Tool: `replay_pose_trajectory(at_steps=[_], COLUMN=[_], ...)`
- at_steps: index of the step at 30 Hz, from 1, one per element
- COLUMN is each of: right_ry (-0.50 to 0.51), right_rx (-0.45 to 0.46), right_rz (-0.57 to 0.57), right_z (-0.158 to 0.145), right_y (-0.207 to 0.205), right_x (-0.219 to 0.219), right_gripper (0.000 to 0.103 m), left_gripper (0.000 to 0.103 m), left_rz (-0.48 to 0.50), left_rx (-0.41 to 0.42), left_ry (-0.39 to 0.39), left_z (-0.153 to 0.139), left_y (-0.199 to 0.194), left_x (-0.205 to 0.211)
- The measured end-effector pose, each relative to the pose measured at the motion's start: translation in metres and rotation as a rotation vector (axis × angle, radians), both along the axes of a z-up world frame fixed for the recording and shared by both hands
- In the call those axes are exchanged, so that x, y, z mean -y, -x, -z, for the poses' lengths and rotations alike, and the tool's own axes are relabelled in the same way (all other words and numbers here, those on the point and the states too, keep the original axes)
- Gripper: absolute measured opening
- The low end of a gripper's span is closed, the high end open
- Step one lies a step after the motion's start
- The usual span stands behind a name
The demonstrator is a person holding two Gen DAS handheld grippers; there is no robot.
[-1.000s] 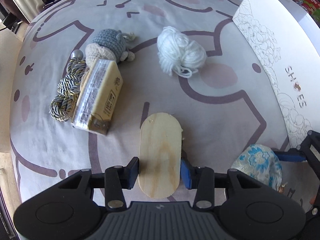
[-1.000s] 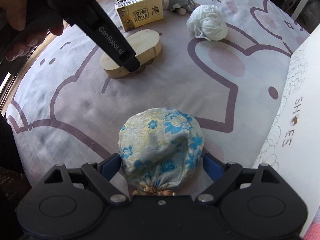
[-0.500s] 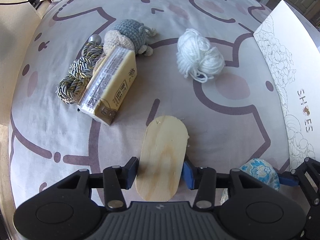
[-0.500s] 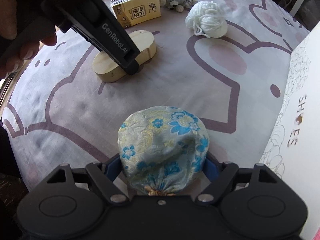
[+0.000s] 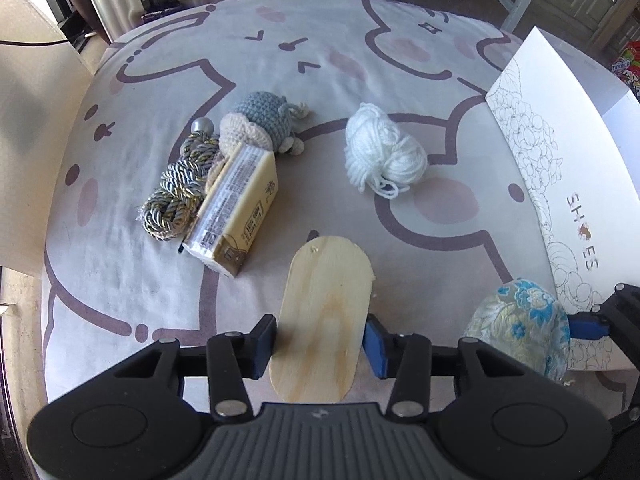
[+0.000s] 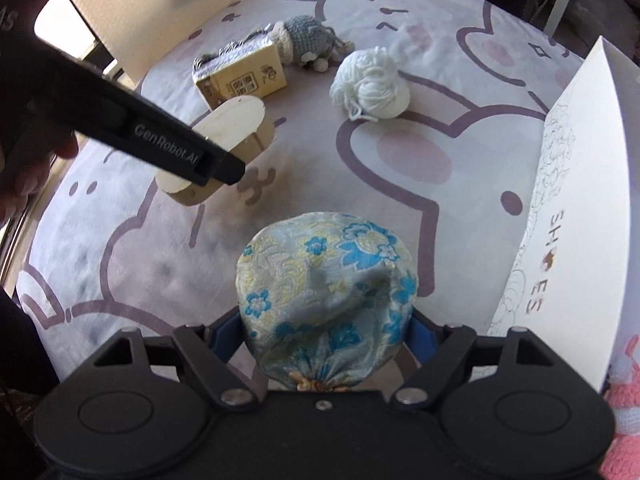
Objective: Organize objects
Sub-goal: 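Grasp the wooden oval block with the left gripper while the right gripper holds the pouch, then carry the held pouch and wooden block over the white box with both grippers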
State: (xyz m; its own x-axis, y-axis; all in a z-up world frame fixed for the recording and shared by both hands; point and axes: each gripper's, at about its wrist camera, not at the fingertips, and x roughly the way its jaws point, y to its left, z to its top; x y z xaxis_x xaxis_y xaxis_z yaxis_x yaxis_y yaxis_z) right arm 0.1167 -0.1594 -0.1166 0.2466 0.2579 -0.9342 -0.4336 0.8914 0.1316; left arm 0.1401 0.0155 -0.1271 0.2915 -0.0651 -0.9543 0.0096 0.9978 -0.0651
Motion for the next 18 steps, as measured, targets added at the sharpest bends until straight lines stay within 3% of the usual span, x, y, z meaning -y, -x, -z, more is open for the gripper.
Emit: replay_pose_trajectory(at_steps=[18], right_ry=[-0.115], right_rx=[0.143], right_rz=[0.229], right_z=[-0.085], right_y=[-0.017], right_x=[0.038], right_gripper=[0.083], left_gripper=[0.047], left_rz=[0.012], left_rx=[0.225], left_ry=[0.054], left_z=[-0.079], left_y=[0.024], left_x=[-0.002])
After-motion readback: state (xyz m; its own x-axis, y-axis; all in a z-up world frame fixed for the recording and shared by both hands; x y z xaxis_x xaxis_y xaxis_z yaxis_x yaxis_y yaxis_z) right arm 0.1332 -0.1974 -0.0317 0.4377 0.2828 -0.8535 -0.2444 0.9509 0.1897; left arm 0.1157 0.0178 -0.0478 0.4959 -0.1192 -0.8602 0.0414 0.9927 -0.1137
